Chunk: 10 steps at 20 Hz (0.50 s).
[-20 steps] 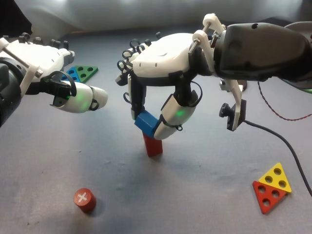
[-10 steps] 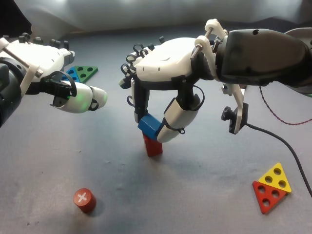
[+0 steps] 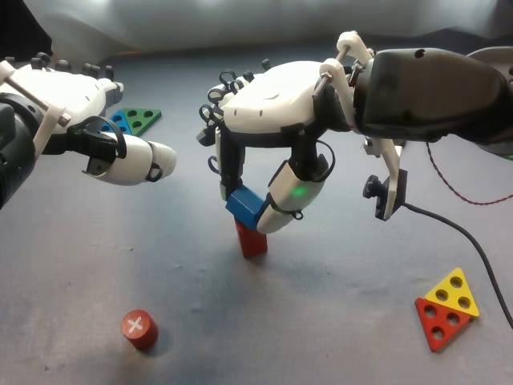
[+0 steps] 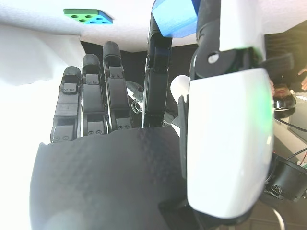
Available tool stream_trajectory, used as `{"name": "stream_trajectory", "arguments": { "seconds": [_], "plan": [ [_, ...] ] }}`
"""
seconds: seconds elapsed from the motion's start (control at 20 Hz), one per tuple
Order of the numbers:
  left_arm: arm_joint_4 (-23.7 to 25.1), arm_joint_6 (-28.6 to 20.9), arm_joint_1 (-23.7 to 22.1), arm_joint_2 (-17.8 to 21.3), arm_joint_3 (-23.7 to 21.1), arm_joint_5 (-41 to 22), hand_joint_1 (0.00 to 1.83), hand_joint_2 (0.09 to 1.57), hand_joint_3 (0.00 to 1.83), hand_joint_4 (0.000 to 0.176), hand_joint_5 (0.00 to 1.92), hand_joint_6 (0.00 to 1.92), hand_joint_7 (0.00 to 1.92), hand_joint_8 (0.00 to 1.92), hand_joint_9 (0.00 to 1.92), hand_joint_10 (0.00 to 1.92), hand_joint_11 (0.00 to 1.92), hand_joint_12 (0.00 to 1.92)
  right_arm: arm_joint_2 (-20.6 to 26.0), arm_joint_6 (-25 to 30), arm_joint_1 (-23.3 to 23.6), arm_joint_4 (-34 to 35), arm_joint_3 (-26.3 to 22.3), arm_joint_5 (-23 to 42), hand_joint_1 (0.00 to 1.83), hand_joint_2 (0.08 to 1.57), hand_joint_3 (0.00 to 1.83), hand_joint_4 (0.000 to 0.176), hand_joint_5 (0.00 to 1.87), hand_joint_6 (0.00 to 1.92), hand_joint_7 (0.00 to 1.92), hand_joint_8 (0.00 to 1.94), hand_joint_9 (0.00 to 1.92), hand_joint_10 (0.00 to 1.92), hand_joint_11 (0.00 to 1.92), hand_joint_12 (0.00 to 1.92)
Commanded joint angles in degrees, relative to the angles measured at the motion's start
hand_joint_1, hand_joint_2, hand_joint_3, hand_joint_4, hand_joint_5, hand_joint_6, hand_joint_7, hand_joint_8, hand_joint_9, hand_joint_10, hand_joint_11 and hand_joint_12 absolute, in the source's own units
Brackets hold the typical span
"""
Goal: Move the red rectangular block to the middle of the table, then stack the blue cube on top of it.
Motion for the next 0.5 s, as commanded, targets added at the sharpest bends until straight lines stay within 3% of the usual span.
{"name": "stream_trajectory", "arguments": {
  "seconds": [0.0, 0.1, 0.15, 0.2, 0.35, 0.4, 0.45],
  "plan": [
    [4.1, 0.2, -0.8, 1.0, -0.2, -2.0, 0.13, 1.16, 0.00, 0.000, 0.14, 0.00, 0.14, 0.00, 0.09, 0.00, 0.00, 0.21, 0.4, 0.1, 0.1, 0.2, 0.1, 3.7, 1.07, 1.03, 0.00, 0.176, 1.15, 0.70, 0.35, 0.00, 0.17, 0.01, 0.00, 0.00],
    [4.1, 0.2, -0.8, 1.0, -0.3, -2.0, 0.14, 1.16, 0.00, 0.000, 0.15, 0.00, 0.14, 0.00, 0.10, 0.00, 0.00, 0.21, 0.3, 0.1, 0.1, 0.2, 0.1, 3.7, 1.07, 1.03, 0.00, 0.176, 1.15, 0.69, 0.35, 0.00, 0.20, 0.02, 0.00, 0.00],
    [4.1, 0.2, -0.8, 1.0, -0.3, -2.1, 0.13, 1.16, 0.00, 0.000, 0.15, 0.00, 0.14, 0.00, 0.10, 0.00, 0.00, 0.20, 0.3, 0.1, 0.1, 0.2, 0.1, 3.7, 1.01, 0.93, 0.00, 0.129, 0.98, 0.28, 0.38, 0.00, 0.21, 0.01, 0.00, 0.00],
    [4.1, 0.2, -0.8, 1.0, -0.3, -2.1, 0.13, 1.17, 0.00, 0.000, 0.14, 0.00, 0.14, 0.00, 0.09, 0.00, 0.00, 0.19, 0.3, 0.1, 0.1, 0.2, 0.1, 3.7, 0.99, 0.89, 0.00, 0.113, 0.98, 0.03, 0.43, 0.00, 0.19, 0.00, 0.00, 0.00],
    [4.1, 0.2, -0.8, 1.0, -0.3, -2.2, 0.14, 1.16, 0.00, 0.000, 0.13, 0.00, 0.13, 0.00, 0.08, 0.00, 0.00, 0.19, 0.3, 0.1, 0.1, 0.2, 0.1, 3.7, 0.96, 0.88, 0.00, 0.122, 0.94, 0.00, 0.38, 0.00, 0.16, 0.00, 0.00, 0.00],
    [4.1, 0.2, -0.8, 1.0, -0.3, -2.2, 0.13, 1.17, 0.00, 0.000, 0.14, 0.00, 0.13, 0.00, 0.09, 0.00, 0.00, 0.18, 0.3, 0.1, 0.1, 0.2, 0.1, 3.8, 0.95, 0.87, 0.00, 0.111, 0.91, 0.00, 0.33, 0.00, 0.14, 0.00, 0.00, 0.00],
    [4.1, 0.2, -0.8, 1.0, -0.3, -2.2, 0.11, 1.17, 0.00, 0.000, 0.14, 0.00, 0.13, 0.00, 0.08, 0.00, 0.00, 0.18, 0.3, 0.1, 0.1, 0.2, 0.1, 3.8, 0.95, 0.86, 0.00, 0.112, 0.90, 0.00, 0.37, 0.01, 0.12, 0.00, 0.00, 0.00]
  ]
}}
